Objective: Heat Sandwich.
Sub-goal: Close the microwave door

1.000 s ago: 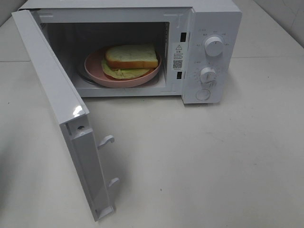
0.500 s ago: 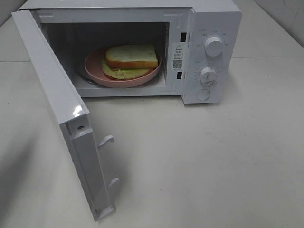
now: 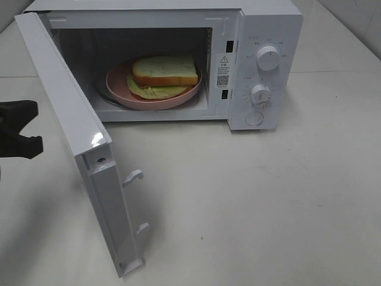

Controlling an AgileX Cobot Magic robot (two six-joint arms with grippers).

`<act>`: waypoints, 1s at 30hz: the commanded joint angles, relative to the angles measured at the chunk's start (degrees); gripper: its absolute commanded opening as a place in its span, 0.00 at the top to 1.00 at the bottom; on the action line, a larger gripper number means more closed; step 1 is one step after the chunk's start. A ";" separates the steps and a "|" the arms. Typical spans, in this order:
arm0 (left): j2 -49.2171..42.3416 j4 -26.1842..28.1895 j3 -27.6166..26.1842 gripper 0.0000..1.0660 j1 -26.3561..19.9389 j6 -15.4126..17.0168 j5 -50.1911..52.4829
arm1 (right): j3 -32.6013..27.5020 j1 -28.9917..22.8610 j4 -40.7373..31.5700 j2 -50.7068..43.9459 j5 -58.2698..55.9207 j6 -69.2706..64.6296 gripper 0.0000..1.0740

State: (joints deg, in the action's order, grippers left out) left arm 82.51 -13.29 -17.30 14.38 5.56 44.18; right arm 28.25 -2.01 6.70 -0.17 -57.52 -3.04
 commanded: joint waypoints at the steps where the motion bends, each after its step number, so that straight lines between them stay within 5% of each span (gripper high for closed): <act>1: 2.35 0.23 -1.89 1.00 2.29 0.46 2.29 | 0.06 0.52 0.23 -1.66 0.52 -0.06 0.34; 30: 18.51 9.34 -22.23 1.00 18.11 0.40 0.23 | 0.06 0.52 0.23 -1.66 0.52 -0.06 0.36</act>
State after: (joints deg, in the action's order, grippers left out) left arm 100.44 -5.50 -37.70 31.57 5.67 45.32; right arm 28.25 -2.01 6.70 -0.17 -57.47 -3.04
